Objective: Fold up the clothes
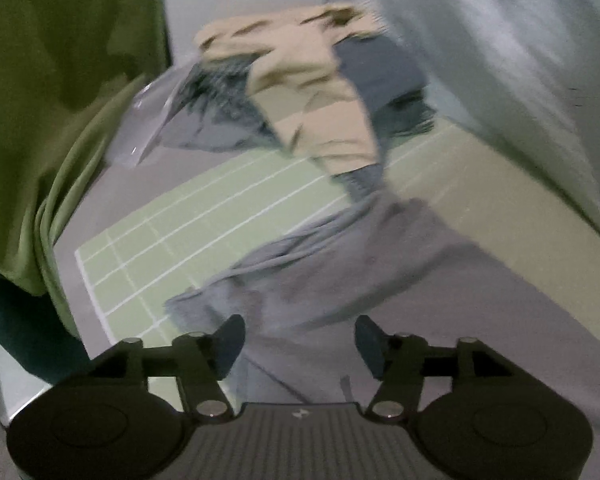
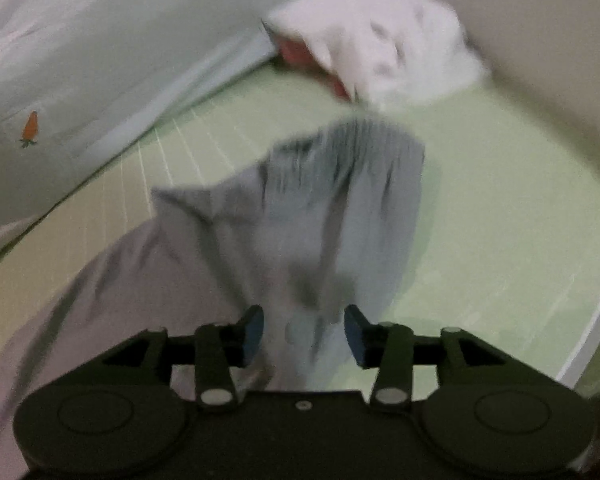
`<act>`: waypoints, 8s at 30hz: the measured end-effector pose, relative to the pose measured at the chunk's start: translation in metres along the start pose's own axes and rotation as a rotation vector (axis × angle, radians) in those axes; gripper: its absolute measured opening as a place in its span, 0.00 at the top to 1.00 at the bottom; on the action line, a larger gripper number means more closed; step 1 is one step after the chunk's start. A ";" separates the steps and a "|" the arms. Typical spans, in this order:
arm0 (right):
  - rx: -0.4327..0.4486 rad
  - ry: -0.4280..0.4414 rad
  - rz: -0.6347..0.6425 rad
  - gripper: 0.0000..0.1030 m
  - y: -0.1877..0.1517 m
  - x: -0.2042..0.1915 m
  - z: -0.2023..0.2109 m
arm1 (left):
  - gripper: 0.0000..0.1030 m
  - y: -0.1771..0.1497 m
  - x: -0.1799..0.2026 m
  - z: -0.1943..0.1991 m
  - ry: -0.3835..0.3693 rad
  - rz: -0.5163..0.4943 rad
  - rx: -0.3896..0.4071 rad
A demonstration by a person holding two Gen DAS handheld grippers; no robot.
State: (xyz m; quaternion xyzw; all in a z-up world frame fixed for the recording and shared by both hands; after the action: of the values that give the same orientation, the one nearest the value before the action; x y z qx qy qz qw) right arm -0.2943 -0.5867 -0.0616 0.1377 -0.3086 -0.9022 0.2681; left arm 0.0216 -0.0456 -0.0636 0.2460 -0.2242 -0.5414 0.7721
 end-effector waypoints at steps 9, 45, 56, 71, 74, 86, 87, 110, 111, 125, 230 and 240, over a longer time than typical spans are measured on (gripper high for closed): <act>-0.007 0.137 0.300 0.59 0.052 0.023 -0.051 | 0.34 -0.059 0.078 0.046 -0.061 -0.045 -0.006; 0.111 0.006 -0.047 0.80 0.072 0.151 -0.072 | 0.24 -0.151 0.161 0.129 -0.076 -0.199 0.007; 0.072 -0.144 0.098 0.05 0.048 0.125 -0.056 | 0.24 -0.121 0.092 0.112 -0.013 -0.121 -0.002; 0.029 -0.013 0.190 0.00 -0.024 -0.079 -0.009 | 0.31 -0.027 -0.034 -0.010 -0.063 -0.001 -0.132; 0.025 -0.010 0.190 0.00 -0.043 -0.120 0.001 | 0.43 -0.013 -0.045 -0.037 -0.109 -0.002 -0.174; 0.025 -0.065 0.170 0.00 -0.094 -0.181 0.041 | 0.95 0.035 -0.077 -0.048 -0.257 0.001 -0.103; 0.020 -0.061 0.164 0.00 -0.095 -0.181 0.041 | 0.95 0.035 -0.082 -0.051 -0.238 0.004 -0.097; -0.123 -0.007 -0.188 0.62 -0.056 -0.197 -0.032 | 0.94 0.018 -0.104 -0.057 -0.186 -0.040 -0.145; -0.107 -0.038 -0.166 0.79 -0.056 -0.197 -0.029 | 0.94 0.018 -0.105 -0.057 -0.188 -0.040 -0.142; -0.129 -0.123 -0.087 0.64 -0.122 -0.143 0.031 | 0.73 0.023 -0.112 -0.049 -0.144 -0.063 -0.142; 0.016 0.183 0.417 0.07 -0.163 -0.375 0.068 | 0.18 0.000 0.001 -0.010 -0.344 -0.504 -0.118; 0.011 -0.086 0.364 0.07 -0.167 -0.327 0.065 | 0.17 -0.003 -0.010 -0.023 -0.360 -0.474 -0.177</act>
State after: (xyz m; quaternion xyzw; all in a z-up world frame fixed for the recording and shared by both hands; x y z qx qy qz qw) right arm -0.1200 -0.2578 -0.0896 0.0425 -0.3445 -0.8421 0.4129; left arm 0.0307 -0.0342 -0.0840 0.1233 -0.2458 -0.7587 0.5905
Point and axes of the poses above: each gripper's, at about its wrist camera, not at the fingertips, and z roughly against the way its jaws point, x to its right, y to its top, the point moved 3 cm from there along -z, roughly the way its jaws point, and after that the axes turned 5 degrees about z, right-handed, at the moved point
